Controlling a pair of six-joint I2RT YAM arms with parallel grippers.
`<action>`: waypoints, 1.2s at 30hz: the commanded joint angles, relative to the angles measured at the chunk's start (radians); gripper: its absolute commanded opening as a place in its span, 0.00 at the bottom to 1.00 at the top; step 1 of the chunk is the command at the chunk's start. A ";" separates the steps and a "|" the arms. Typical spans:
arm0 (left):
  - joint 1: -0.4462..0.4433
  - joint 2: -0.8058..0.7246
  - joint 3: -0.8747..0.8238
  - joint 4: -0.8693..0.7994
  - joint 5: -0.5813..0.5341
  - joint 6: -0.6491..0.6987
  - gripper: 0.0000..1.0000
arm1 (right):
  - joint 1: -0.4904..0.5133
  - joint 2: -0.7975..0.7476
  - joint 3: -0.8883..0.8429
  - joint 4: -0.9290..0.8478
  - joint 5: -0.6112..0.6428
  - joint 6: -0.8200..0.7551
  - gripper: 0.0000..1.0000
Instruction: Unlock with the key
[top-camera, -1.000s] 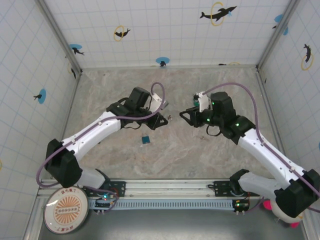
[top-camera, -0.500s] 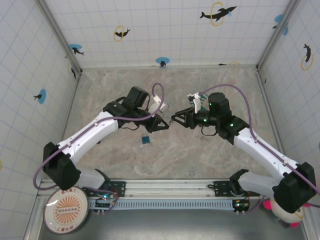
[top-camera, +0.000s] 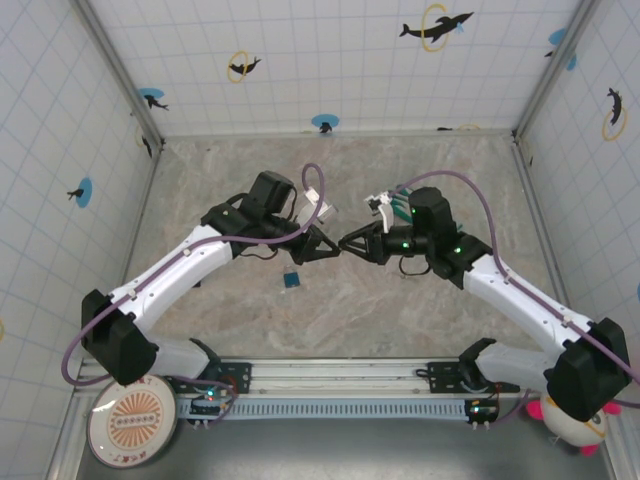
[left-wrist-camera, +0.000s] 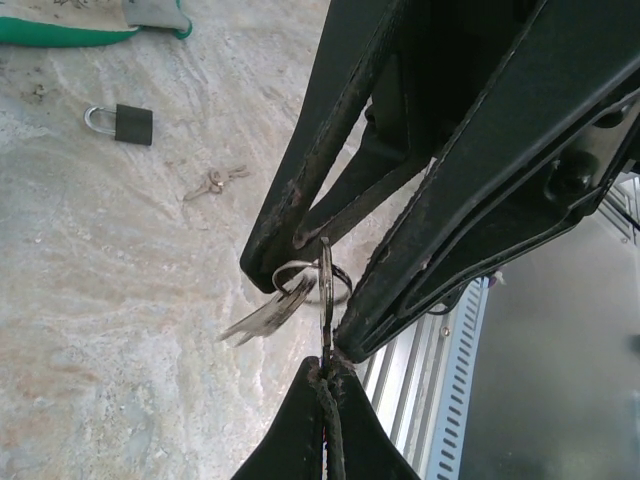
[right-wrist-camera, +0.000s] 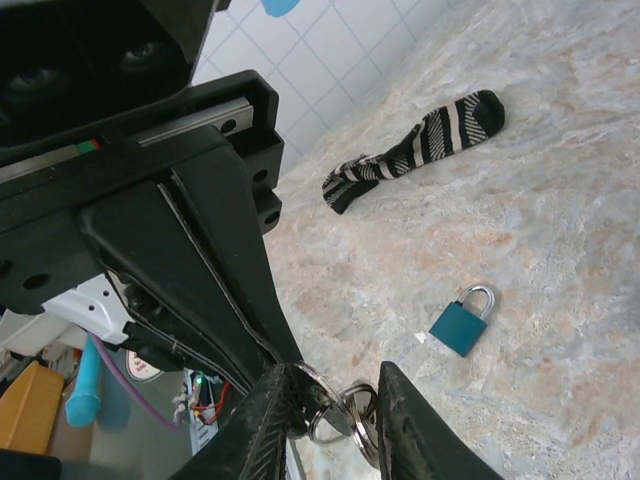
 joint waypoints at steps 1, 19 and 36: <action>0.003 -0.022 -0.006 0.005 0.023 0.034 0.00 | 0.002 0.008 0.027 -0.037 -0.024 -0.032 0.28; 0.003 -0.018 -0.029 0.013 0.032 0.034 0.00 | -0.019 -0.032 0.024 -0.002 -0.009 -0.007 0.27; 0.003 -0.029 -0.043 0.020 0.026 0.037 0.00 | -0.018 -0.035 0.023 -0.028 -0.049 -0.035 0.03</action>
